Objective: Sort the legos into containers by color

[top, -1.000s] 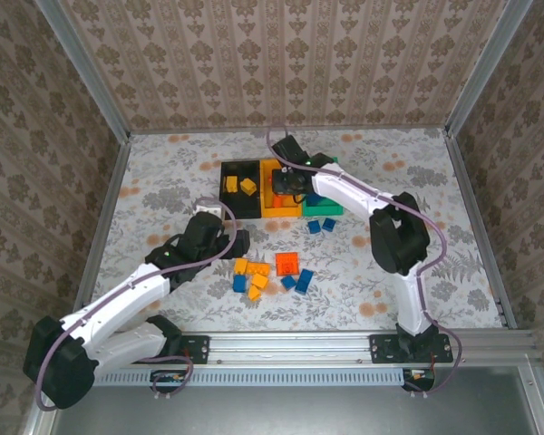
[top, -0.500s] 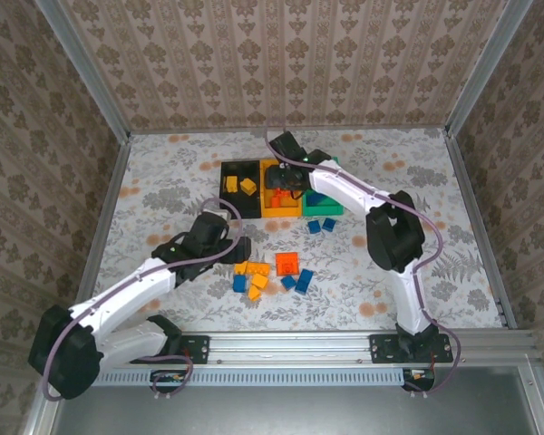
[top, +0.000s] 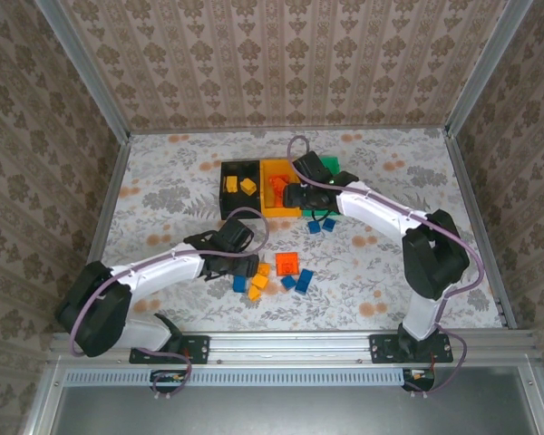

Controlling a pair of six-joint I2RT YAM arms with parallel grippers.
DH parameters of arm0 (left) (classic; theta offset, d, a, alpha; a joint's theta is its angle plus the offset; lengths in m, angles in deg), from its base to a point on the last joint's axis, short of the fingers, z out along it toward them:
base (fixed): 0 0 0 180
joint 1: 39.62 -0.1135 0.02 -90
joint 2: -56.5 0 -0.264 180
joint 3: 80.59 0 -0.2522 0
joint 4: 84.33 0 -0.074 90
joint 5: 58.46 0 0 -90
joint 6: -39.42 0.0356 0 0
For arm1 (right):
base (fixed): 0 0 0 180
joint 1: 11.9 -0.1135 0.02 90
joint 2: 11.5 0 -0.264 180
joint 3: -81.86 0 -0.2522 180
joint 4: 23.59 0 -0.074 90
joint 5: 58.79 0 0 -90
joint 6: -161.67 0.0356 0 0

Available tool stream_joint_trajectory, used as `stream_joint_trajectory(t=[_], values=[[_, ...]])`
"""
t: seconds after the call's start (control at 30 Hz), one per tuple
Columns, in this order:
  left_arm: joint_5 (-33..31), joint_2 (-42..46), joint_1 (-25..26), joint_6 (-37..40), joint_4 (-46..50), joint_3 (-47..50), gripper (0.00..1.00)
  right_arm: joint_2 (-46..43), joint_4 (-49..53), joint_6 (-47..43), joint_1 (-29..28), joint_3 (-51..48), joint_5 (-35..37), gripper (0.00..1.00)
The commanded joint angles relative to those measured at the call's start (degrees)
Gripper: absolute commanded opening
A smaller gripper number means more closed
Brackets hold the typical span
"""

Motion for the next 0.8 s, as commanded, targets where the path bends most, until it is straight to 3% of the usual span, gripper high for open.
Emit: stream_joint_trajectory(t=[0.0, 0.47, 0.77], values=[[-3.5, 1.3, -0.2, -0.6, 0.3, 0.1, 0.71, -2.7, -1.8, 0.6, 0.1, -1.4, -0.2, 0.62], [-2.7, 2.6, -4.4, -1.1, 0.7, 4.0, 0.57, -2.7, -1.9, 1.0, 0.1, -0.9, -0.2, 0.62], [-2.3, 8.5, -2.6, -0.3, 1.5, 0.9, 0.67, -3.0, -1.7, 1.0, 0.2, -0.7, -0.1, 0.62]])
